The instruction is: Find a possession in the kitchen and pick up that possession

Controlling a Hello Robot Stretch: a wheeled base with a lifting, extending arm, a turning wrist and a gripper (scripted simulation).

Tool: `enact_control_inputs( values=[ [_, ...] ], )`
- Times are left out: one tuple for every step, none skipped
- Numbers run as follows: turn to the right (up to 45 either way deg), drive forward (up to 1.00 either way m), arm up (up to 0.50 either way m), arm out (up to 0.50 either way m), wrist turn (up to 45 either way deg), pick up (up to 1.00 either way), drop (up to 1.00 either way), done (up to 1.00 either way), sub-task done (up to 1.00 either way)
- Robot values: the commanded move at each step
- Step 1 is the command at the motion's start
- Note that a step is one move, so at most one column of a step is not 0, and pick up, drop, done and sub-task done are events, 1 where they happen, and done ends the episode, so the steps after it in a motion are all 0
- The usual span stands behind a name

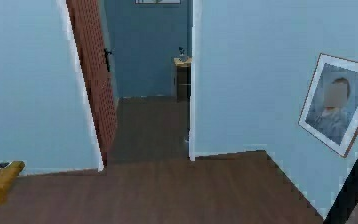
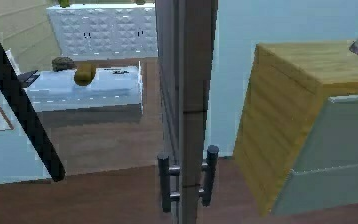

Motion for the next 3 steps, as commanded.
enact_control_inputs(
  values=[
    [33.0,0.0,0.0,0.0,0.0,0.0,0.0,0.0,0.0],
    [0.0,0.1,0.0,0.0,0.0,0.0,0.0,0.0,0.0],
    [33.0,0.0,0.0,0.0,0.0,0.0,0.0,0.0,0.0]
  ],
)
